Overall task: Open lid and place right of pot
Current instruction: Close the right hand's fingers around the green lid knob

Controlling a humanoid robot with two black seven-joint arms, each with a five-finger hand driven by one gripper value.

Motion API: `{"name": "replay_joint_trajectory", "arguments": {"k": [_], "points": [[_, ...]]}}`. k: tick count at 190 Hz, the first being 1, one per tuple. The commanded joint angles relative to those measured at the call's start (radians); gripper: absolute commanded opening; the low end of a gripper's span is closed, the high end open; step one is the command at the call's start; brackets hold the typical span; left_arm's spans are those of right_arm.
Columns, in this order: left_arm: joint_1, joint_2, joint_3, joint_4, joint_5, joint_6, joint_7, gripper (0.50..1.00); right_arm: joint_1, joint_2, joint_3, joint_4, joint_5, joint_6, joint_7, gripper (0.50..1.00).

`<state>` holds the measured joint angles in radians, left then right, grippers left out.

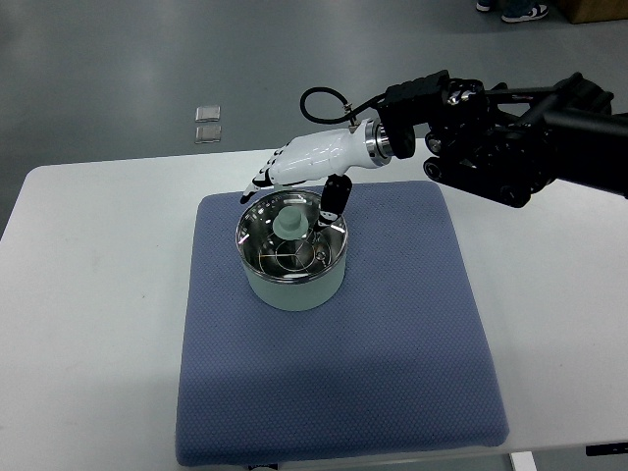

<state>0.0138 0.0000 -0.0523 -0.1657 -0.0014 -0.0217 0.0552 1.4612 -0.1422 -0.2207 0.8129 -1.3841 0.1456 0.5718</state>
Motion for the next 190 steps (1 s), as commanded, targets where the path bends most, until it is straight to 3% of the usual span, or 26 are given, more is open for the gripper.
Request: {"name": "replay_joint_trajectory", "arguments": {"k": [1, 90, 118, 140, 190], "points": [[0.0, 0.0, 0.0, 0.0, 0.0, 0.0, 0.0, 1.0, 0.002, 0.009, 0.0, -0.001, -0.001, 0.006, -0.001, 0.885], [0.0, 0.0, 0.0, 0.0, 0.0, 0.0, 0.0, 1.0, -0.001, 0.009, -0.011, -0.021, -0.007, 0.012, -0.001, 0.793], [0.0, 0.0, 0.0, 0.0, 0.0, 0.0, 0.0, 1.0, -0.001, 0.009, -0.012, -0.021, -0.009, 0.012, -0.001, 0.695], [0.0, 0.0, -0.001, 0.0, 0.0, -0.001, 0.0, 1.0, -0.001, 0.009, -0.011, -0.021, -0.009, 0.012, -0.001, 0.66], [0.0, 0.0, -0.001, 0.0, 0.0, 0.0, 0.0, 1.0, -0.012, 0.009, -0.011, -0.02, -0.01, 0.014, -0.001, 0.65]]}}
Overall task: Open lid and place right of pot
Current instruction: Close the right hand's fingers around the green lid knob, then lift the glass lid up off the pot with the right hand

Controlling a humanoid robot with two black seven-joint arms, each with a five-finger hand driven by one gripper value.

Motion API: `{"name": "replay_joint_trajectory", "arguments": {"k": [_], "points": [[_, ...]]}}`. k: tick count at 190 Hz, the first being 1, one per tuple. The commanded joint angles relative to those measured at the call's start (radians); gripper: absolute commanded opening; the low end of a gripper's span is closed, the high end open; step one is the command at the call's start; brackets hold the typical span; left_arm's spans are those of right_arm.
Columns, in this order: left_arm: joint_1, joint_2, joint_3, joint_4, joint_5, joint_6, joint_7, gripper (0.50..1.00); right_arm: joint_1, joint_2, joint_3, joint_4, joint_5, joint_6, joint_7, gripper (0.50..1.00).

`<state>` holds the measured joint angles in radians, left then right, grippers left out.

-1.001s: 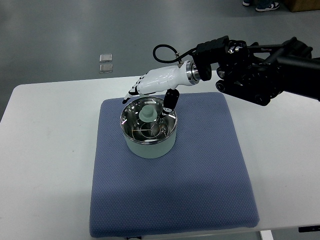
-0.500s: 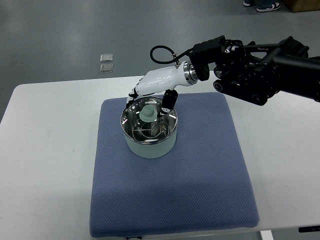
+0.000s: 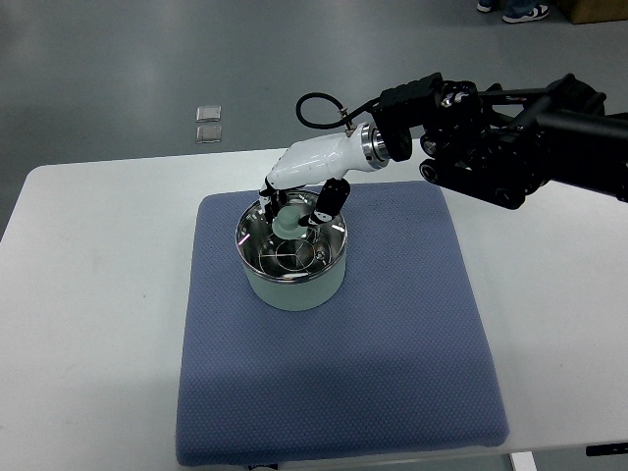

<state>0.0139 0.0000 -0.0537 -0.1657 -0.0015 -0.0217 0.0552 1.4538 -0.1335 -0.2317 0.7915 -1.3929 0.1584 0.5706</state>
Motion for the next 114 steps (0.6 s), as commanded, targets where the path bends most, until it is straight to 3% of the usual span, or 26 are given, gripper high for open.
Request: {"name": "replay_joint_trajectory", "arguments": {"k": [1, 43, 71, 114], "points": [[0.0, 0.0, 0.0, 0.0, 0.0, -0.001, 0.0, 1.0, -0.004, 0.0, 0.0, 0.002, -0.002, 0.0, 0.0, 0.648], [0.0, 0.0, 0.0, 0.0, 0.0, 0.0, 0.0, 1.0, -0.007, 0.0, 0.0, 0.002, -0.002, 0.0, 0.0, 0.615], [0.0, 0.0, 0.0, -0.001, 0.0, 0.0, 0.0, 1.0, -0.006, -0.001, 0.0, 0.002, 0.0, 0.0, 0.0, 0.543], [0.0, 0.0, 0.0, 0.0, 0.0, 0.0, 0.0, 1.0, -0.016, -0.001, 0.0, 0.003, 0.003, 0.001, 0.0, 0.531]]}}
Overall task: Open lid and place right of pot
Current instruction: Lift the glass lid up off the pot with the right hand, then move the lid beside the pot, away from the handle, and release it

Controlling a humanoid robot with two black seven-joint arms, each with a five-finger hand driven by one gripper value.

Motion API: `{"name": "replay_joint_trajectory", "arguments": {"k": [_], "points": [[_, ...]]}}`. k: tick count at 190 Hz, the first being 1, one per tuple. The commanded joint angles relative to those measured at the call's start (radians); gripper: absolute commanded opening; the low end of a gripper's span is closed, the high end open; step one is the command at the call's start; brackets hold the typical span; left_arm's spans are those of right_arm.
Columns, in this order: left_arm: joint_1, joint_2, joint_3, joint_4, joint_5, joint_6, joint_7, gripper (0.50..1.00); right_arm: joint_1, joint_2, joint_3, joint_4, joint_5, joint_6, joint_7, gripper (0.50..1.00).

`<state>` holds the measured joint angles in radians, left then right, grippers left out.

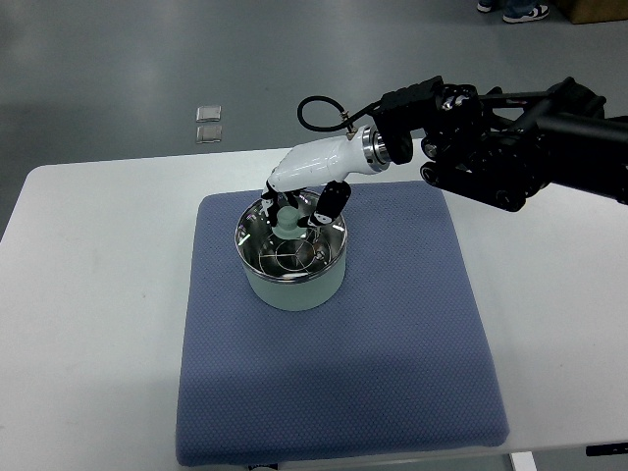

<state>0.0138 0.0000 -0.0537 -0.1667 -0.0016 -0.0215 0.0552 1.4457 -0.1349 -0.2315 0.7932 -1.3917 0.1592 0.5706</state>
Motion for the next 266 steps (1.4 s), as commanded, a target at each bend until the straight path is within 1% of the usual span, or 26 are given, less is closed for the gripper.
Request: {"name": "replay_joint_trajectory", "arguments": {"k": [1, 37, 58, 94, 204, 205, 229, 266], "points": [[0.0, 0.0, 0.0, 0.001, 0.0, 0.0, 0.0, 1.0, -0.008, 0.0, 0.0, 0.001, 0.002, 0.0, 0.0, 0.531], [0.0, 0.0, 0.0, 0.0, 0.0, 0.0, 0.0, 1.0, -0.013, 0.0, 0.003, 0.001, 0.005, 0.0, 0.0, 0.531], [0.0, 0.0, 0.0, 0.001, 0.0, 0.0, 0.0, 1.0, -0.015, -0.002, 0.004, 0.001, 0.007, -0.001, 0.0, 0.515], [0.0, 0.0, 0.0, 0.001, 0.0, -0.002, 0.0, 1.0, -0.011, -0.012, 0.012, 0.006, 0.022, 0.0, 0.002, 0.511], [0.0, 0.0, -0.002, 0.0, 0.0, -0.002, 0.0, 1.0, 0.032, -0.032, 0.035, 0.017, 0.053, 0.051, 0.015, 0.511], [0.0, 0.0, -0.002, 0.0, 0.0, -0.002, -0.001, 1.0, 0.044, -0.041, 0.038, 0.023, 0.071, 0.06, 0.015, 0.511], [0.0, 0.0, -0.002, -0.002, 0.0, 0.0, 0.0, 1.0, 0.078, -0.063, 0.038, 0.04, 0.092, 0.091, 0.017, 0.511], [0.0, 0.0, -0.002, -0.002, 0.0, -0.002, 0.0, 1.0, 0.088, -0.181, 0.037, 0.06, 0.091, 0.126, 0.017, 0.513]]}}
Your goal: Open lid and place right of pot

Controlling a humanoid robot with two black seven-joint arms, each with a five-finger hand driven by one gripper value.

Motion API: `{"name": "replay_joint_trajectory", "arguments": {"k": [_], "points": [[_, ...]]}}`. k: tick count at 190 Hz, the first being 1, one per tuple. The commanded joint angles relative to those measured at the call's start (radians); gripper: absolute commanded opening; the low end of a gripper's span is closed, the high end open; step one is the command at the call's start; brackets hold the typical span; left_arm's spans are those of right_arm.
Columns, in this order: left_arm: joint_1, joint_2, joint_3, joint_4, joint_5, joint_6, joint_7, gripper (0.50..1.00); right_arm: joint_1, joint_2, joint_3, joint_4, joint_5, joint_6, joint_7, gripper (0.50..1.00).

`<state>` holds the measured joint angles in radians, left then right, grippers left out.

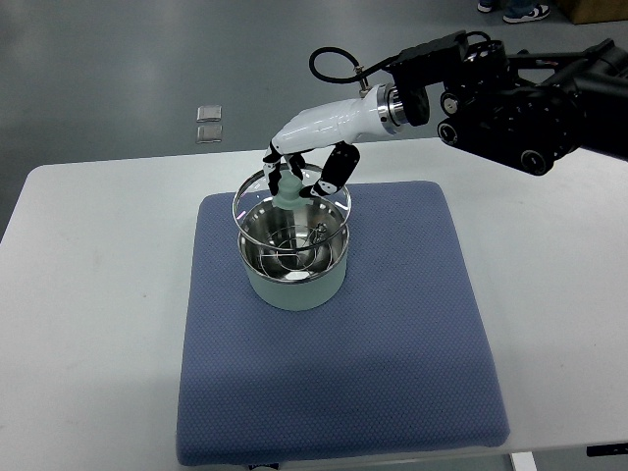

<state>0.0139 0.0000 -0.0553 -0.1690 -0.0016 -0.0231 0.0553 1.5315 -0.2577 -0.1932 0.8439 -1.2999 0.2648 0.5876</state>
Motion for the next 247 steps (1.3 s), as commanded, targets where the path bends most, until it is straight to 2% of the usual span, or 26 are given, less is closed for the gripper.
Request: {"name": "replay_joint_trajectory", "arguments": {"k": [1, 25, 35, 36, 40, 64, 84, 145, 166, 167, 175, 176, 178, 179, 180, 181, 191, 192, 194, 204, 205, 247], "points": [[0.0, 0.0, 0.0, 0.0, 0.0, 0.002, 0.0, 1.0, 0.003, -0.066, -0.002, 0.009, 0.001, 0.022, 0.0, 0.513], [-0.002, 0.0, -0.001, -0.004, 0.0, 0.0, 0.0, 1.0, -0.013, -0.147, -0.006, 0.027, -0.002, 0.025, 0.0, 0.513], [-0.002, 0.0, -0.001, -0.004, 0.0, 0.0, 0.0, 1.0, -0.013, -0.147, -0.006, 0.027, -0.002, 0.025, 0.0, 0.513], [-0.002, 0.0, -0.001, -0.006, 0.0, 0.0, -0.002, 1.0, -0.025, -0.178, -0.008, 0.033, -0.001, 0.025, 0.0, 0.513], [-0.002, 0.0, -0.001, -0.006, 0.0, 0.0, 0.0, 1.0, -0.037, -0.19, -0.006, 0.035, -0.002, 0.022, 0.001, 0.513], [-0.003, 0.0, -0.001, -0.006, 0.0, -0.001, 0.0, 1.0, -0.071, -0.219, -0.005, 0.035, -0.004, 0.016, 0.001, 0.513], [-0.005, 0.0, -0.001, -0.007, 0.0, -0.005, -0.002, 1.0, -0.151, -0.262, -0.002, 0.035, -0.007, -0.016, 0.02, 0.513], [-0.005, 0.0, -0.001, -0.007, 0.0, -0.006, -0.002, 1.0, -0.244, -0.267, 0.0, 0.035, -0.005, -0.073, 0.023, 0.519], [-0.005, 0.0, -0.001, -0.007, 0.0, -0.006, 0.0, 1.0, -0.286, -0.255, 0.0, 0.035, -0.005, -0.091, 0.023, 0.537], [-0.005, 0.0, -0.001, -0.007, 0.0, -0.006, 0.0, 1.0, -0.304, -0.247, 0.0, 0.035, -0.004, -0.096, 0.023, 0.574], [-0.005, 0.0, -0.001, -0.007, 0.0, -0.006, 0.0, 1.0, -0.318, -0.244, 0.0, 0.035, -0.001, -0.096, 0.023, 0.621], [-0.005, 0.0, -0.001, -0.006, 0.0, -0.006, 0.0, 1.0, -0.32, -0.244, 0.0, 0.035, 0.001, -0.096, 0.023, 0.643], [-0.005, 0.0, -0.001, -0.006, 0.0, -0.006, 0.0, 1.0, -0.32, -0.244, 0.0, 0.035, 0.001, -0.096, 0.023, 0.643], [-0.005, 0.0, -0.001, -0.007, 0.0, -0.006, -0.002, 1.0, -0.323, -0.242, 0.0, 0.035, 0.002, -0.098, 0.023, 0.668], [-0.005, 0.0, -0.001, -0.007, 0.0, -0.006, -0.002, 1.0, -0.323, -0.242, 0.0, 0.035, 0.002, -0.098, 0.023, 0.668], [-0.005, 0.0, -0.001, -0.006, 0.0, -0.006, 0.0, 1.0, -0.326, -0.242, 0.0, 0.035, 0.002, -0.098, 0.023, 0.696], [-0.005, 0.0, -0.001, -0.006, 0.0, -0.006, 0.0, 1.0, -0.326, -0.242, 0.0, 0.035, 0.002, -0.098, 0.023, 0.697], [-0.005, 0.0, -0.001, -0.006, 0.0, -0.006, 0.0, 1.0, -0.338, -0.236, 0.009, 0.035, 0.005, -0.108, 0.021, 0.808], [-0.005, 0.0, -0.001, -0.006, 0.0, -0.006, 0.0, 1.0, -0.341, -0.235, 0.011, 0.035, 0.004, -0.111, 0.02, 0.829], [-0.005, 0.0, -0.001, -0.006, 0.0, -0.006, 0.0, 1.0, -0.341, -0.235, 0.011, 0.035, 0.004, -0.111, 0.02, 0.829], [-0.005, 0.0, -0.001, -0.006, 0.0, -0.006, 0.0, 1.0, -0.362, -0.23, 0.035, 0.035, 0.005, -0.124, 0.02, 0.886], [-0.005, 0.0, -0.001, -0.007, 0.0, -0.006, 0.0, 1.0, -0.41, -0.242, 0.196, 0.032, 0.039, -0.093, 0.02, 0.895]]}}
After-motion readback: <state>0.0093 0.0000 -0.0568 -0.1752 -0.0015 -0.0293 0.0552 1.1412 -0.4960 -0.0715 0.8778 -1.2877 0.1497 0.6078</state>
